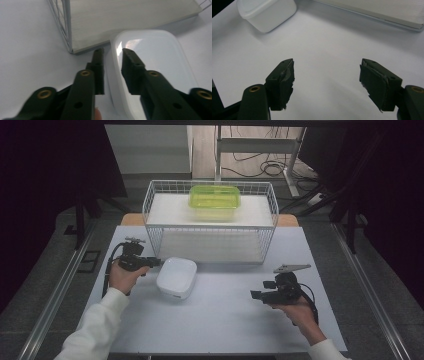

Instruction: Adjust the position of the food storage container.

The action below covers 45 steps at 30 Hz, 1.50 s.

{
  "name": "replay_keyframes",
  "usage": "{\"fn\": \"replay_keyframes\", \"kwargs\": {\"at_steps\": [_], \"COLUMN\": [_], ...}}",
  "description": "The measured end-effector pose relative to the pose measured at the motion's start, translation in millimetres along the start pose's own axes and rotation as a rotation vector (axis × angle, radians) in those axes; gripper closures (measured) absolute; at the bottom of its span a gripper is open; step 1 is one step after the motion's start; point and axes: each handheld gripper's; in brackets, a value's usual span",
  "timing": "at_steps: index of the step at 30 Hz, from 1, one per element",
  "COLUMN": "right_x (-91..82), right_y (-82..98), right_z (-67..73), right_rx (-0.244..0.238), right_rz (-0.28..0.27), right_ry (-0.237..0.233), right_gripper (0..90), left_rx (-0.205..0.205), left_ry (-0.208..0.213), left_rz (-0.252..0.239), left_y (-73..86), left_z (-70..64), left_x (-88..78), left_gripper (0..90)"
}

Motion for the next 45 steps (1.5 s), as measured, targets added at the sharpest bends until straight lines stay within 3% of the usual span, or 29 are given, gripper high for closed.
{"fn": "replay_keyframes", "kwargs": {"at_steps": [5,10,19,25,39,45], "right_x": [1.7,2.2,3.6,4.5,4.9,4.3], "right_y": [0.6,1.2,3.3,3.4,3.5,3.8], "right_z": [-1.5,-1.9,-3.2,-2.5,-1.1,0.1], "right_rx": [0.001,0.001,-0.004,-0.006,-0.001,0.003], "right_rz": [0.008,0.013,0.024,0.024,0.028,0.025], "right_ry": [0.006,0.005,0.006,0.007,-0.004,-0.005], "right_gripper": [27.7,27.4,27.2,27.2,27.1,27.1], "left_rx": [0.016,0.064,0.087,0.086,0.187,0.24], "left_ry": [-0.025,-0.037,-0.034,0.01,0.126,0.199], "left_rz": [0.031,0.067,0.102,0.102,0.131,0.163], "left_y": [-0.7,-6.5,-9.9,-10.7,-15.1,-12.3], "left_z": [6.4,3.1,-2.6,-8.6,-66.0,-98.6], "left_x": [10.8,20.2,34.5,39.4,64.7,72.7], "left_gripper": [89.6,90.0,90.0,90.0,90.0,90.0]}}
Point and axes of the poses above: each handheld gripper's, and its own axes: x roughly forward along the jaws, y roughly out of its underside, z roughly to its left, and after that the axes turned 4 degrees about -z, right-handed
